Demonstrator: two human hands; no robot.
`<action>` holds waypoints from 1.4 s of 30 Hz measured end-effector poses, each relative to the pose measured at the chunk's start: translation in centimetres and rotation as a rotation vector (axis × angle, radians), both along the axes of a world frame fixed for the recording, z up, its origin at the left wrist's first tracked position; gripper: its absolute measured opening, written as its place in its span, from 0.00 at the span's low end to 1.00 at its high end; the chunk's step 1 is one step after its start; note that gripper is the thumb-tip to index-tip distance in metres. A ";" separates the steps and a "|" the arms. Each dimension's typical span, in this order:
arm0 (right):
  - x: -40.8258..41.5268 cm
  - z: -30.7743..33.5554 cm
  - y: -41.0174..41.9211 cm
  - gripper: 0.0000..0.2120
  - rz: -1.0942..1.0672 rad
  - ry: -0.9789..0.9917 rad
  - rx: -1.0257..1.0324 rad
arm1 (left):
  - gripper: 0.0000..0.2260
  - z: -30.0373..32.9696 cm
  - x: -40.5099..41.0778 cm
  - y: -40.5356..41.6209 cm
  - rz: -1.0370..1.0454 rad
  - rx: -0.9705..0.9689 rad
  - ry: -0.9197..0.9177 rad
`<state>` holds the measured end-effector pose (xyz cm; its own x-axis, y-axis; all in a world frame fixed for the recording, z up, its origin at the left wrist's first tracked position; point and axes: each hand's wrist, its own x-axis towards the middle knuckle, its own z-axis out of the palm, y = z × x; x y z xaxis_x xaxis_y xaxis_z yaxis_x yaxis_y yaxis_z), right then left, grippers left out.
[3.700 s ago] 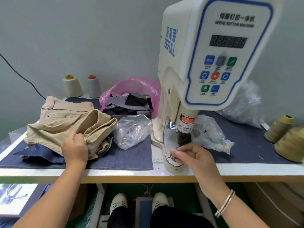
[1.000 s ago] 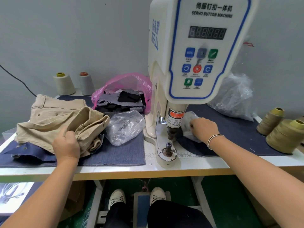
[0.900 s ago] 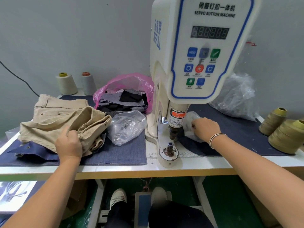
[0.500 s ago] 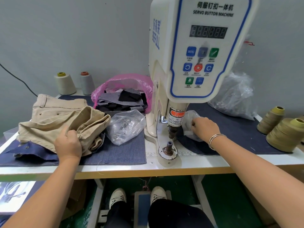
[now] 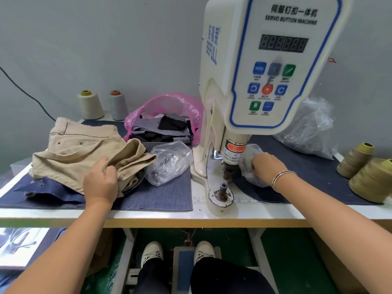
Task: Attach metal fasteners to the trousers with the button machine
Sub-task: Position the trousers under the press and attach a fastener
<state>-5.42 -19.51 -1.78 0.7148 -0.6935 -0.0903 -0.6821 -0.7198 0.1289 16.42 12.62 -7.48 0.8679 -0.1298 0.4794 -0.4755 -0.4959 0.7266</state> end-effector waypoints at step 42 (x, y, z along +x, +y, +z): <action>-3.6 0.2 9.4 0.06 -0.507 -1.101 1.767 | 0.10 -1.3 -4.9 -3.6 -0.117 0.586 -0.380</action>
